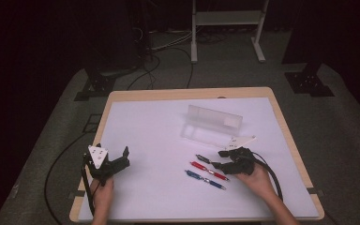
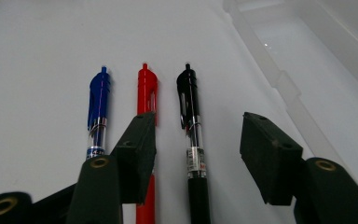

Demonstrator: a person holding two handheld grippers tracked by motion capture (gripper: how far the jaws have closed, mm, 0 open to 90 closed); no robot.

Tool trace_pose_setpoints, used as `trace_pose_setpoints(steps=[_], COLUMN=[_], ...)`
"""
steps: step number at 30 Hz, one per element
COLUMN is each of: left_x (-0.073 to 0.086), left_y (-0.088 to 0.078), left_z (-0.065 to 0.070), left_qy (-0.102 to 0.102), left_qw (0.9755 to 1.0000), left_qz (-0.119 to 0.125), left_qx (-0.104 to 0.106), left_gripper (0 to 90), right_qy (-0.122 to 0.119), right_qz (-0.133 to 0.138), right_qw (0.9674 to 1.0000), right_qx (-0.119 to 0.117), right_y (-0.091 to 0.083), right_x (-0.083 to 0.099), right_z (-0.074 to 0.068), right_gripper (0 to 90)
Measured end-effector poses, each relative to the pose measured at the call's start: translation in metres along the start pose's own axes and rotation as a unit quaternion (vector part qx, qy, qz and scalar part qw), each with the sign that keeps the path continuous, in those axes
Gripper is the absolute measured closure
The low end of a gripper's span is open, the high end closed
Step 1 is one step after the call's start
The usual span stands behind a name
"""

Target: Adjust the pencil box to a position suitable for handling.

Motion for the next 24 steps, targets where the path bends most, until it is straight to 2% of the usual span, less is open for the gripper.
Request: trace_pose_setpoints(steps=[5, 13, 15, 24], left_x=[0.0, -0.001, -0.001, -0.001], left_y=[-0.001, -0.001, -0.002, -0.002], left_z=[0.0, -0.001, -0.002, -0.003], left_qy=[-0.004, -0.002, -0.004, -0.004], left_qw=[1.0, 1.0, 1.0, 1.0], left_qz=[0.002, 0.003, 0.002, 0.003], left_qx=[0.0, -0.002, -0.002, -0.002], left_gripper=[0.3, 0.3, 0.4, 0.3], right_qy=[-0.008, -0.016, -0.023, -0.032], right_qz=[-0.017, -0.034, -0.043, -0.052], right_qw=[0.9998, 0.9993, 0.9988, 0.9981], right_qx=[0.003, 0.002, 0.002, 0.003], right_y=[0.01, 0.017, 0.021, 0.026], right_x=[0.001, 0.003, 0.005, 0.007], right_z=[0.001, 0.002, 0.001, 0.0], right_gripper=[55.1, 62.5, 66.9, 76.8])
Point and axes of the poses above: each handheld gripper's, and its own axes: y roughly forward along the jaws, x roughly out of its underside, z roughly to its right, the point moved 7 cm from there along y, roughly forward along the jaws, and after that the axes turned 4 degrees about -z, right-handed, at the moved point
